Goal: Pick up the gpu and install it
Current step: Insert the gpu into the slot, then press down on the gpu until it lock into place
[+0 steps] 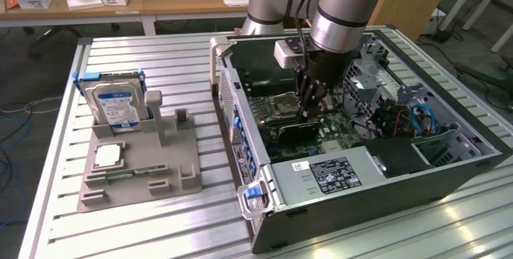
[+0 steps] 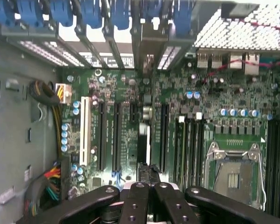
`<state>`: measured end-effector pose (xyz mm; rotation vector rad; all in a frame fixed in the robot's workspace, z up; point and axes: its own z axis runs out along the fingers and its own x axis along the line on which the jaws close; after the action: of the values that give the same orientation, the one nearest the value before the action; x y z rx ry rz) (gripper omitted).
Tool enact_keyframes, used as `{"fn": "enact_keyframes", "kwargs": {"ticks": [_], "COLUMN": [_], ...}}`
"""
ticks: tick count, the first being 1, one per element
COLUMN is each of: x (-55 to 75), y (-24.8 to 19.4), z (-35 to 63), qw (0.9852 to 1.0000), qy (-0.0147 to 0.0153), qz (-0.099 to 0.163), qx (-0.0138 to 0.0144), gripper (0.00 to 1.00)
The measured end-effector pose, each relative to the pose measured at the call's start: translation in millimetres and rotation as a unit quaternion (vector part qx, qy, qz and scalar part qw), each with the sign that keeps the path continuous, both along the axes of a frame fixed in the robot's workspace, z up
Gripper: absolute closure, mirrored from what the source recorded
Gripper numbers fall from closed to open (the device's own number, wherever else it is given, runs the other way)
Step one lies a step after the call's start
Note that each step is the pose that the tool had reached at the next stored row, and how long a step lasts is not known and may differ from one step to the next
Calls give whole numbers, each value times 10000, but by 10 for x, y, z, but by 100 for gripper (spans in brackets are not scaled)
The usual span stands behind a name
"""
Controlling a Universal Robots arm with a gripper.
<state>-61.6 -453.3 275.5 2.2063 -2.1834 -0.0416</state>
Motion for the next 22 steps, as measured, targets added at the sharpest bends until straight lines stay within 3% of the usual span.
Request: {"fn": "enact_keyframes", "kwargs": {"ticks": [22], "x": [97], "y": [0], "z": [-13], "qw": [10000], "qy": [-3], "qz": [0], "qx": [0], "gripper": [90]}}
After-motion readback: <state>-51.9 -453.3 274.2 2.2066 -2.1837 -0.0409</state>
